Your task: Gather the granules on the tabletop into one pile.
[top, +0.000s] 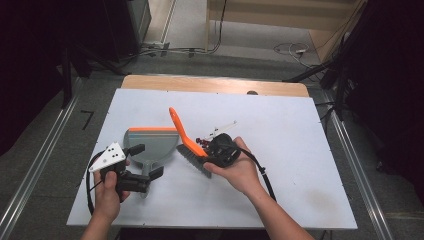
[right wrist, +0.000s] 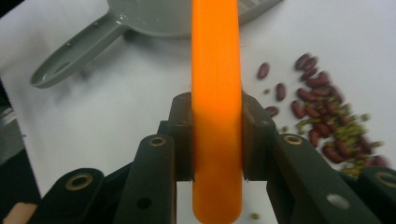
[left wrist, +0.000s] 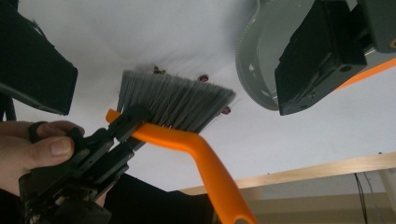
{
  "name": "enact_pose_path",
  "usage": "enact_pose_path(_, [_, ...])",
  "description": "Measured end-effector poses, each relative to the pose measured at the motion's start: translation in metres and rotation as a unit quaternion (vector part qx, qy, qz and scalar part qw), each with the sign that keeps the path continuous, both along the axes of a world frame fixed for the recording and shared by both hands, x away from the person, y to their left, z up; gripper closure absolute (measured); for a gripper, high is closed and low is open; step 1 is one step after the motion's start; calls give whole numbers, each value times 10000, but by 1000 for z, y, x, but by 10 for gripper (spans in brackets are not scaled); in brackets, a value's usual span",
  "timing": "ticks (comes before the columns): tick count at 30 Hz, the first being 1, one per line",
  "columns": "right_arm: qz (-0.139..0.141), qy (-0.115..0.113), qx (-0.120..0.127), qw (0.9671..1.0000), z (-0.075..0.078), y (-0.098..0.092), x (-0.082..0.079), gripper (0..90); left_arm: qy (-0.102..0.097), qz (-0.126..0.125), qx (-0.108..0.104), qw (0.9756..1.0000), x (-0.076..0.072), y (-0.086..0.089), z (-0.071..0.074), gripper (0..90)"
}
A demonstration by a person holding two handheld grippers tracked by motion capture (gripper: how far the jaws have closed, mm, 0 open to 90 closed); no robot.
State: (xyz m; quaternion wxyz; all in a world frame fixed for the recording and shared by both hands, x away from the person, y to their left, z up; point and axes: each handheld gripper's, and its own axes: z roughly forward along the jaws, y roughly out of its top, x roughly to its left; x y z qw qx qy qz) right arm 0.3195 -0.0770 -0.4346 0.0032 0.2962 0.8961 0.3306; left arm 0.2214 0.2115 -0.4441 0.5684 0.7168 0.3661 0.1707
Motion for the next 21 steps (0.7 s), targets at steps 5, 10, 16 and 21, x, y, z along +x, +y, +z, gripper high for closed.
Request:
enact_pose_path(5, [-269, 470, 185, 9984, -18, -1, 17, 690, 6, -29, 28, 10000, 0, -3, 0, 0])
enact_pose_path(10, [-472, 510, 123, 9975, -26, -10, 34, 690, 22, -64, 54, 10000, 0, -5, -2, 0])
enact_pose_path(16, [-689, 513, -29, 9963, -27, -15, 42, 685, 36, -83, 64, 9999, -1, -6, -2, 0])
enact_pose_path(21, [-909, 429, -86, 9949, -26, -25, 47, 683, 36, -96, 72, 9999, -1, -7, -2, 0])
